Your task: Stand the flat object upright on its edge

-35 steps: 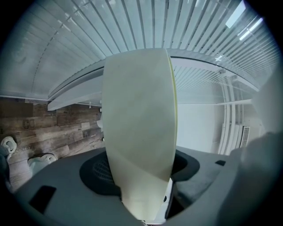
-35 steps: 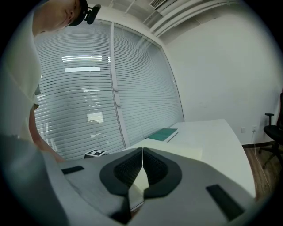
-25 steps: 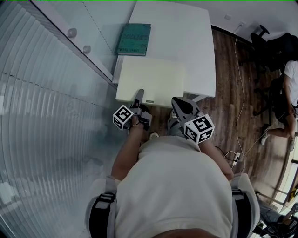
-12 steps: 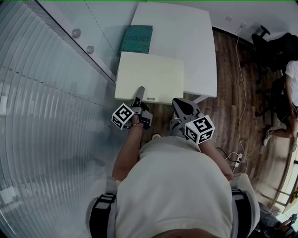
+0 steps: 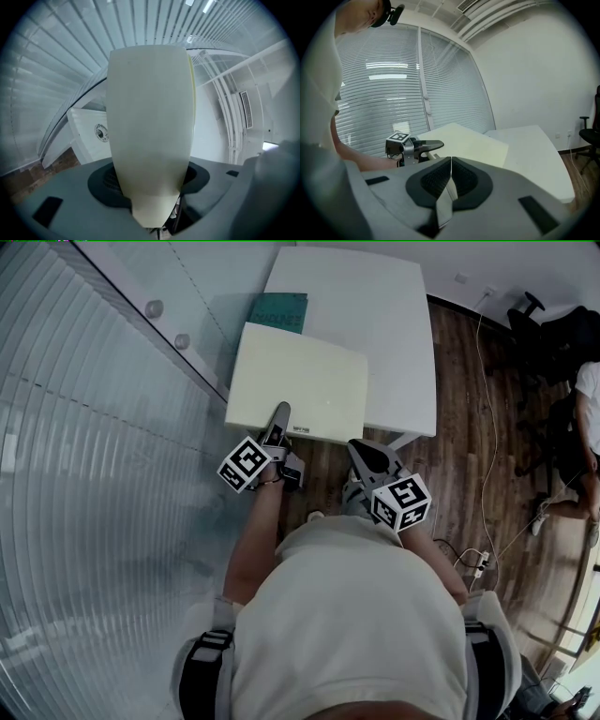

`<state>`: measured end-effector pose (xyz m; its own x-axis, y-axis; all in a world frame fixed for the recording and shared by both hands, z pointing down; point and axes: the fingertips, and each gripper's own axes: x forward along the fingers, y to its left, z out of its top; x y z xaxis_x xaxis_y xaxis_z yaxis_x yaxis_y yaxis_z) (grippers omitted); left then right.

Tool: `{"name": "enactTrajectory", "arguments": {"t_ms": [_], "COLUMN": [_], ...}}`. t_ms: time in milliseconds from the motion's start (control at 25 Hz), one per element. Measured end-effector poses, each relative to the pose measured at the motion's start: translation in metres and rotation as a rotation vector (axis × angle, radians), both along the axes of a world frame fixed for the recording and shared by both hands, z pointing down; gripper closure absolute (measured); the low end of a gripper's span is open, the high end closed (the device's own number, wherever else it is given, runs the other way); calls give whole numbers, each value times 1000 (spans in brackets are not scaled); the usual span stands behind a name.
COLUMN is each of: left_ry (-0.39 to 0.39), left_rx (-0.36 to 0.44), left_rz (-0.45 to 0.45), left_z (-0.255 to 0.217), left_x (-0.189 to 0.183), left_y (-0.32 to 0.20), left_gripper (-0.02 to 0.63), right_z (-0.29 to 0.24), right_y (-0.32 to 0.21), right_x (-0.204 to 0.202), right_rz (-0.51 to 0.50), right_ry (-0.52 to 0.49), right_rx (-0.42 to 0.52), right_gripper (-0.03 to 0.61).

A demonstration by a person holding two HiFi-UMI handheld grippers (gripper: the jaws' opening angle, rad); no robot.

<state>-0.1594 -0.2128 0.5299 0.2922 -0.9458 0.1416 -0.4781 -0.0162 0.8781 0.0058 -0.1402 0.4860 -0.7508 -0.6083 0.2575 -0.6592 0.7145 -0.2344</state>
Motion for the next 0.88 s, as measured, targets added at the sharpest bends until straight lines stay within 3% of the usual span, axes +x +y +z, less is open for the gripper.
{"name": "enactTrajectory", "arguments": {"t_ms": [480,880], "left_ry": [-335,-661], "left_rx": [52,44], "left_rz": [23,7], "left_z": [-45,-72], "left_x": [4,0], "left_y": [-22,-45], "left_gripper": [340,341], "right_z": [3,2], "right_y": [-1,-3], "right_x": [9,7], "right_rz": [18,20], "right_ry": [-8,-13], "right_rx": [-8,-6], "right_gripper": [558,558]}}
